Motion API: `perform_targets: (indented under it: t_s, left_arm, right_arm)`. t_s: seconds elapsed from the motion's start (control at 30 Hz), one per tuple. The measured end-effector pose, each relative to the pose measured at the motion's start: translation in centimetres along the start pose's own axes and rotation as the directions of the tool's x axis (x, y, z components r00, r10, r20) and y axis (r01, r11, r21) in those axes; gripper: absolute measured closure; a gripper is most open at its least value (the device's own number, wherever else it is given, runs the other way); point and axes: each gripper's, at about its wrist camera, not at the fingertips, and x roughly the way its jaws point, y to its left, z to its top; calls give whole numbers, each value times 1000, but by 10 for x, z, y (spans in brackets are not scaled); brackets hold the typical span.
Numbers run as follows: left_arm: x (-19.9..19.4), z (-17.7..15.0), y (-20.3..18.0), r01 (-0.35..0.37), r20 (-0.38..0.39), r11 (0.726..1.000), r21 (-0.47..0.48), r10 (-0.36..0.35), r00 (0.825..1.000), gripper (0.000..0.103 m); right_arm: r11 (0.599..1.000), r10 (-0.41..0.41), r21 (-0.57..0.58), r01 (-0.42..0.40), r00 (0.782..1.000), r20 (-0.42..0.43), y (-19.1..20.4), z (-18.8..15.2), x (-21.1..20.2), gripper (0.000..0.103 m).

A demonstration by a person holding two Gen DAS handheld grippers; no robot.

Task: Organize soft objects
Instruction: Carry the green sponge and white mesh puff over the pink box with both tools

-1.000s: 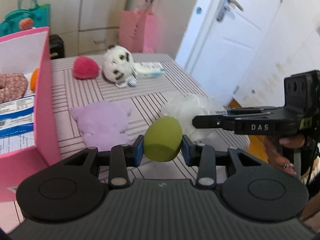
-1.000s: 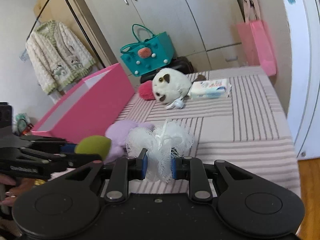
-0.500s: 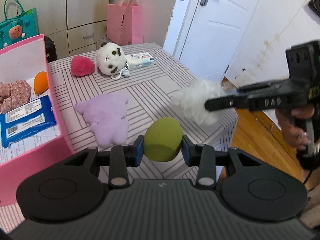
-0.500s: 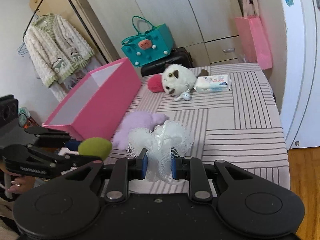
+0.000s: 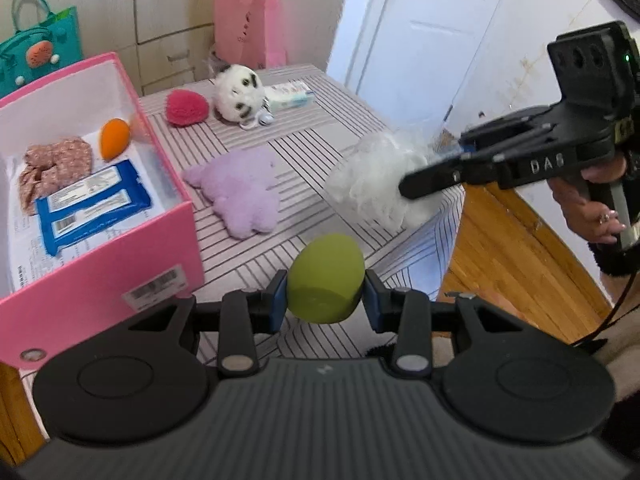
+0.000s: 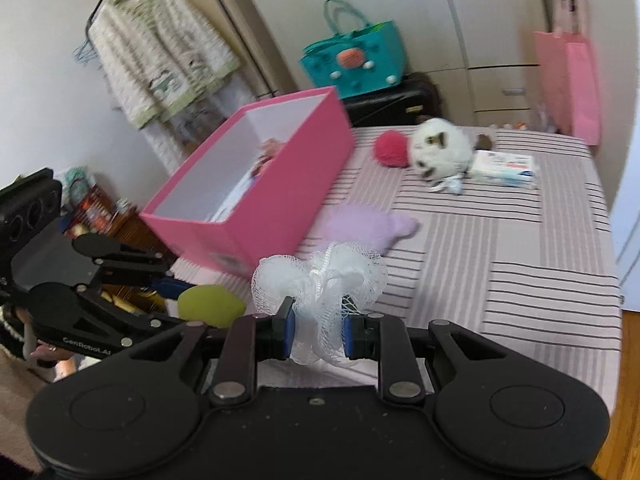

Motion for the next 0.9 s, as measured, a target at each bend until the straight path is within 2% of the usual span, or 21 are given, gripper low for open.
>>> perform_targets:
  t_s: [0.1,0.33,0.47,0.57,0.7,0.77,0.9]
  left_arm:
    - [-15,-4,8,0,35,1000,-29,1,999,66]
    - [-46,-7,23,-31,25,998,-63,32,999,66]
    - [-66,-3,28,-65,60,996,-53,68,996,66]
    - [-77,2,34,-100,111,994,-48,105,988,65]
    - [-83,9,46,-155,204,986,-53,163,965,65]
    - [-85,12,61,-142,256,986,-92,161,953,65]
    - [-88,17,86,-170,360,972,-159,218,907,65]
  right_arm:
    - [998,55,-9,-56,998,-32,14,4,9,77]
    - [991,125,-25,-129,985,-115,44,18,21,77]
    - [986,150,-50,-157,981,-120,56,31,20,77]
    - [985,128,-106,-138,987,-97,69,45,20,77]
    - [974,91,-206,-97,995,-38,90,64,20,77]
    - [966,71,-250,-69,997,1,102,76,22,77]
    - [932,11,-362,27,995,101,120,97,34,76]
